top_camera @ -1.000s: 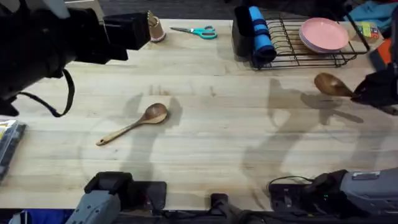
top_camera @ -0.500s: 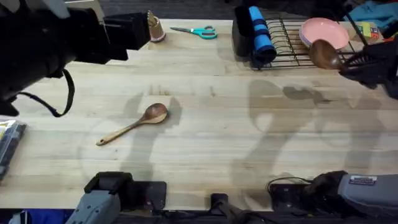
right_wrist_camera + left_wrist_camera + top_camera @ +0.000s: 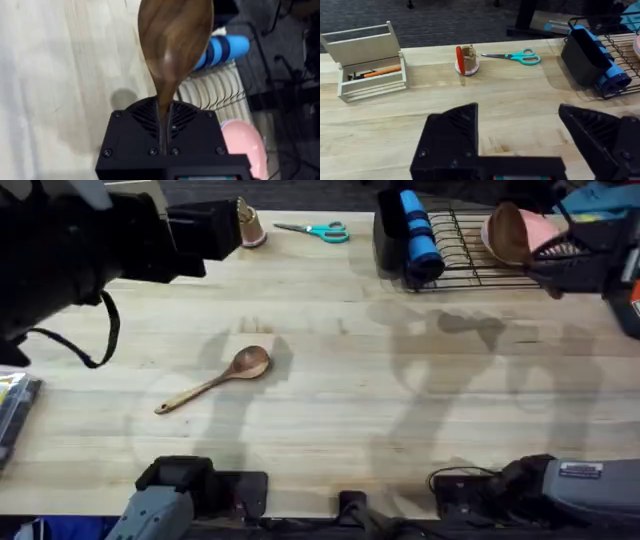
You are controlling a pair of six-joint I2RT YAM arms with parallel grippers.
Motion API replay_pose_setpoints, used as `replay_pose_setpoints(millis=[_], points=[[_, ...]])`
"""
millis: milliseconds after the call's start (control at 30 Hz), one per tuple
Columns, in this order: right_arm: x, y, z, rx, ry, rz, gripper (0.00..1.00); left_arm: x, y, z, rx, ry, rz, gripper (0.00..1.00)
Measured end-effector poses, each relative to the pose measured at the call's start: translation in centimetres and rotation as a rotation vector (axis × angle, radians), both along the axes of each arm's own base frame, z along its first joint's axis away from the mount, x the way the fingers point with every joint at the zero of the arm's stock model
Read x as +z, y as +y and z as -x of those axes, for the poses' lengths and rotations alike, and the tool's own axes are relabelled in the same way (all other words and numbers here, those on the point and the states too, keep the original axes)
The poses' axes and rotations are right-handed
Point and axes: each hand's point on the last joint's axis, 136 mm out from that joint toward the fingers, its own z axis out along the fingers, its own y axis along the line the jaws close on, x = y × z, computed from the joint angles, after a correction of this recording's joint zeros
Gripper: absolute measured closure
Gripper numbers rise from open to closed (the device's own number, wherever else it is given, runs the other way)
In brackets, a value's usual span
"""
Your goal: Pick up the spoon on the table one by one and put them onto the rack
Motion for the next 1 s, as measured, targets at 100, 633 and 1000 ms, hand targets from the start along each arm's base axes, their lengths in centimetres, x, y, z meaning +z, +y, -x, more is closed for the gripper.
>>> replay_pose_setpoints(millis=[100,633,1000], points=[[0.3,1.1,-1.2,0.024,-0.034,0.007,0.969,0.0,0.0,0.0,0.0,0.0,0.0,0.007],[4.0,10.1,-11.1,-0.114,-0.142,-0.007,0.969,0.0,0.0,0.0,0.0,0.0,0.0,0.007],[7.2,13.3,-13.7,-0.261,-0.105,-0.235,0.969,0.0,0.0,0.0,0.0,0.0,0.0,0.007]])
